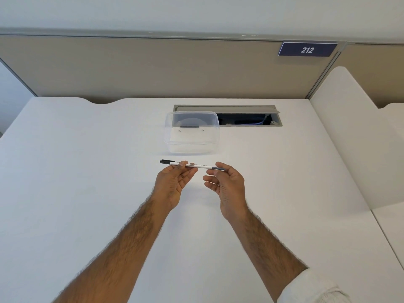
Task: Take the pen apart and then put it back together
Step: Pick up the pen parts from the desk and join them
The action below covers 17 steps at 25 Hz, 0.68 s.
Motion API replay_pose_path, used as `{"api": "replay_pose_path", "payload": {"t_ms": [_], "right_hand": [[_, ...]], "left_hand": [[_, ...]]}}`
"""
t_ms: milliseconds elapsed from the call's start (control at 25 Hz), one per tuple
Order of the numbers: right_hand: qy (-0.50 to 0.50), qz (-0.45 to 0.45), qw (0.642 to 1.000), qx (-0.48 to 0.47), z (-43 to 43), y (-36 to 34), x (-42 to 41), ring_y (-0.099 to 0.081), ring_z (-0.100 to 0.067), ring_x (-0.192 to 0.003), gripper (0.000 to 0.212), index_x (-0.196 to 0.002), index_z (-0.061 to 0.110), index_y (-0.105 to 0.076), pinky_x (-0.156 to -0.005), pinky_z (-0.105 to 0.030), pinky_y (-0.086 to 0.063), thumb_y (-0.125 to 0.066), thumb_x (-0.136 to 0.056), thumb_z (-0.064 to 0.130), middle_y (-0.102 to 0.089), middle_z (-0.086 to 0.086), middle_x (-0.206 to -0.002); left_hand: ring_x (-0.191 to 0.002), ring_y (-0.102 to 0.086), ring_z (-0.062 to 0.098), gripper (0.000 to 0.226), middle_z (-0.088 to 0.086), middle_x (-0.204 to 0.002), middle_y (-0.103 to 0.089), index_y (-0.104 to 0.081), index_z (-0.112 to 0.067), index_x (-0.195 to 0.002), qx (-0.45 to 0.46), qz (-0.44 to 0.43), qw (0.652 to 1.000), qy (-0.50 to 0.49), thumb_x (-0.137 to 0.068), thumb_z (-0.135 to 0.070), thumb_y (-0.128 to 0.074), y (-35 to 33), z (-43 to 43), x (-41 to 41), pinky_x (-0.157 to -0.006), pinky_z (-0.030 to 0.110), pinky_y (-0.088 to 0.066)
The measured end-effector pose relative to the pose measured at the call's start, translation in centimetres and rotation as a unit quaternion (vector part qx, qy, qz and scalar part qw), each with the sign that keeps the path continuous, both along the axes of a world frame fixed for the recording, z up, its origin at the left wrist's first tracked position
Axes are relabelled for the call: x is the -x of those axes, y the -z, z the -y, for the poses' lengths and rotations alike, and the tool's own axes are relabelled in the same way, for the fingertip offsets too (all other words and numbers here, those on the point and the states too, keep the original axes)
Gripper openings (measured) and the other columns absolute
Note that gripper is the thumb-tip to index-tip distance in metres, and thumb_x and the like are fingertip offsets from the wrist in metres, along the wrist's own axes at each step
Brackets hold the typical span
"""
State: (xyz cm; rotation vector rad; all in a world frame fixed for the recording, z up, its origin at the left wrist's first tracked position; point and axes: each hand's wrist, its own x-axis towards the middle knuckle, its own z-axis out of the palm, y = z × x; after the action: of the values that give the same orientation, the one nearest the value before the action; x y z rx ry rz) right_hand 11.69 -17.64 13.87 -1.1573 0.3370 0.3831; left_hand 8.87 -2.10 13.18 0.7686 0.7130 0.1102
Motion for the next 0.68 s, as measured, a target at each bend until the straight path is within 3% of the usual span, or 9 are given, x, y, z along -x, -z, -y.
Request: {"api": "replay_pose_path", "payload": {"t_ms": [280, 520, 600, 640, 680], "right_hand": [[-0.076, 0.031, 0.994, 0.078, -1.2, 0.1, 0.7, -0.07, -0.02, -0.079, 0.037, -0.133, 0.017, -0.058, -0.07, -0.033, -0.059, -0.045, -0.1, 0.004, -0.073, -0.011, -0.1], [-0.034, 0.065, 0.993, 0.089, -0.9, -0.2, -0.2, -0.071, -0.02, -0.071, 0.011, -0.102, 0.001, -0.072, -0.068, -0.031, -0.059, -0.065, -0.095, 0.005, -0.074, -0.014, -0.083], [-0.03, 0.069, 0.993, 0.092, -0.7, -0.4, -0.7, -0.07, -0.019, -0.069, 0.01, -0.101, -0.001, -0.071, -0.063, -0.027, -0.058, -0.066, -0.094, 0.004, -0.073, -0.014, -0.082], [-0.028, 0.071, 0.992, 0.1, -0.6, -0.4, -0.9, -0.069, -0.019, -0.068, 0.01, -0.101, -0.001, -0.071, -0.061, -0.025, -0.056, -0.067, -0.093, 0.003, -0.072, -0.014, -0.081], [-0.026, 0.074, 0.99, 0.114, -0.4, -0.5, -1.2, -0.068, -0.018, -0.068, 0.01, -0.1, 0.0, -0.072, -0.059, -0.024, -0.055, -0.068, -0.091, 0.003, -0.071, -0.013, -0.08]], "left_hand": [[-0.084, -0.078, 0.027, 0.011, 0.017, -0.092, -0.077, -0.067, 0.004, -0.1, 0.004, 0.001, 1.0, 0.007, -0.099, -0.006, -0.062, -0.1, 0.2, 0.1, -0.082, 0.03, -0.064], [-0.081, -0.078, 0.025, 0.017, 0.015, -0.09, -0.076, -0.068, 0.003, -0.103, -0.005, -0.005, 0.999, 0.033, -0.098, -0.013, -0.065, -0.3, 0.3, 0.2, -0.077, 0.029, -0.065], [-0.069, -0.074, 0.02, 0.024, 0.012, -0.083, -0.075, -0.069, -0.003, -0.094, -0.146, -0.045, 0.985, 0.084, -0.096, -0.027, -0.07, -0.6, 0.2, 0.4, -0.065, 0.03, -0.062], [-0.061, -0.069, 0.017, 0.031, 0.008, -0.075, -0.072, -0.067, -0.007, -0.084, -0.287, -0.074, 0.948, 0.118, -0.094, -0.035, -0.072, -0.6, 0.2, 0.6, -0.058, 0.031, -0.057], [-0.056, -0.061, 0.014, 0.037, 0.003, -0.068, -0.068, -0.062, -0.01, -0.076, -0.446, -0.095, 0.879, 0.142, -0.092, -0.042, -0.072, -0.5, 0.2, 0.8, -0.055, 0.032, -0.05]]}}
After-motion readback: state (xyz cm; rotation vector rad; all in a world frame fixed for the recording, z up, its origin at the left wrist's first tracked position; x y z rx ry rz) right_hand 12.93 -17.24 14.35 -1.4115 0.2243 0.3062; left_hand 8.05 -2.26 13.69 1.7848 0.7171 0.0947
